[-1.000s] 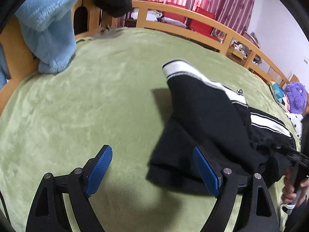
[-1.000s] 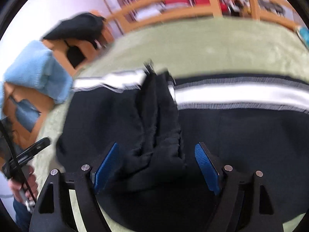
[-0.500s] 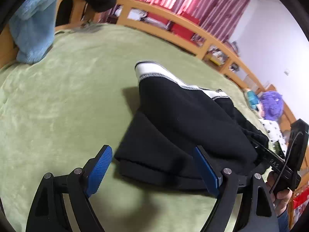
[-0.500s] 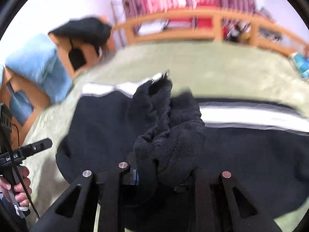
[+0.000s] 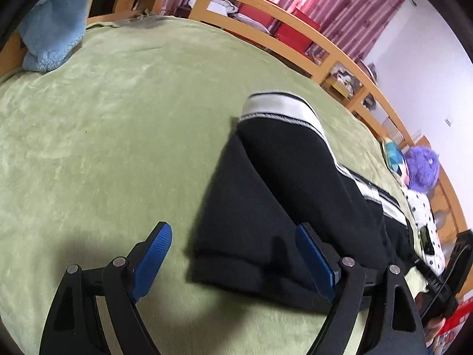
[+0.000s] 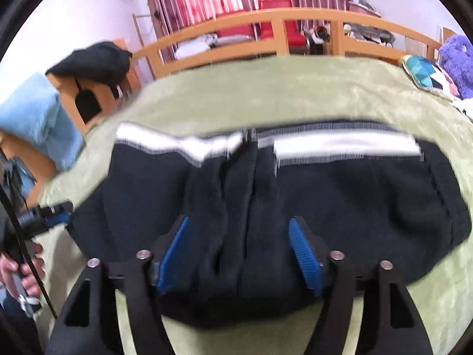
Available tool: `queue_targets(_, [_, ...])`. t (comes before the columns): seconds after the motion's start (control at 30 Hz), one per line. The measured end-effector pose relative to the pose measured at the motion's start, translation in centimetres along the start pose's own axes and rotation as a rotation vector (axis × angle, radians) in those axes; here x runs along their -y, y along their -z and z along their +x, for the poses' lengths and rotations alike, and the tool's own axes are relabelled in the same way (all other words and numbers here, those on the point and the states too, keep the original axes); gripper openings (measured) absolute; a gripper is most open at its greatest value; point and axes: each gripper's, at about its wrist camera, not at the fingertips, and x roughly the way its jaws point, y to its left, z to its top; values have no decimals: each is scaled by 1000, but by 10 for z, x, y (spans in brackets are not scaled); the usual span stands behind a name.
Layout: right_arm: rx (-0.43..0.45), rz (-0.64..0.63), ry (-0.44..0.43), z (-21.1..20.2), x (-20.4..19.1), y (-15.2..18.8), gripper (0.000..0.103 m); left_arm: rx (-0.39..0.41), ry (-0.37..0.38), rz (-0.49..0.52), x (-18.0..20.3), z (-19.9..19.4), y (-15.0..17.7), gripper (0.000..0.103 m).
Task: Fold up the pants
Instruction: 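Grasp the white-striped waistband with the right gripper and fold it over the cuff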
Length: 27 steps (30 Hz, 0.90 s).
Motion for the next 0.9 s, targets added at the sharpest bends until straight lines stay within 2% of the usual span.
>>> queue_targets(0.07, [6,-25,-1,9,0,-22,71,-10,-12,6,0,7,-3,85])
queue_targets(0.13, [-8,-39,-15,28,3,-44,77,-5,-6,35,5,11,-4,85])
queue_targets(0.3, [-153,-18,-60,93,6,-62,77,-37,9,110,17,24,1,85])
queue_targets(0.33, [-186,-16,-56,106,5,-61,80,-55,31,107,18,29,3,86])
queue_targets(0.43, [-270,-37,-32,132,1,-59,81,-61,9,118,19,40,6,88])
queue_targets(0.5, [-247,-91,-17,132,-4,-57,65,-66,11,95,17,48,9,86])
queue_targets(0.53, [-234,-148,-6,132,-8,-58,37,-65,13,69,14,49,10,79])
queue_targets(0.57, [-242,-160,-36,133,-9,-60,18,-59,-1,49,13,50,10,70])
queue_targets(0.6, [-254,-150,-78,131,-8,-60,16,-44,-8,48,12,48,10,63])
queue_targets(0.67, [-216,-137,-80,124,-6,-65,11,-31,1,53,11,44,11,41])
queue_targets(0.73, [-121,-166,-60,102,-10,-75,11,-31,16,80,14,36,12,27])
queue_targets(0.77, [-80,-161,-66,92,-8,-79,11,-19,22,84,14,29,13,22])
queue_targets(0.83, [-19,-116,-105,69,2,-92,11,-14,82,52,9,17,14,20])
queue_targets(0.87, [-9,-73,-123,65,11,-97,11,-17,135,14,5,11,15,20])
queue_targets(0.9, [-23,-48,-145,67,18,-97,11,-22,149,1,4,10,16,20])
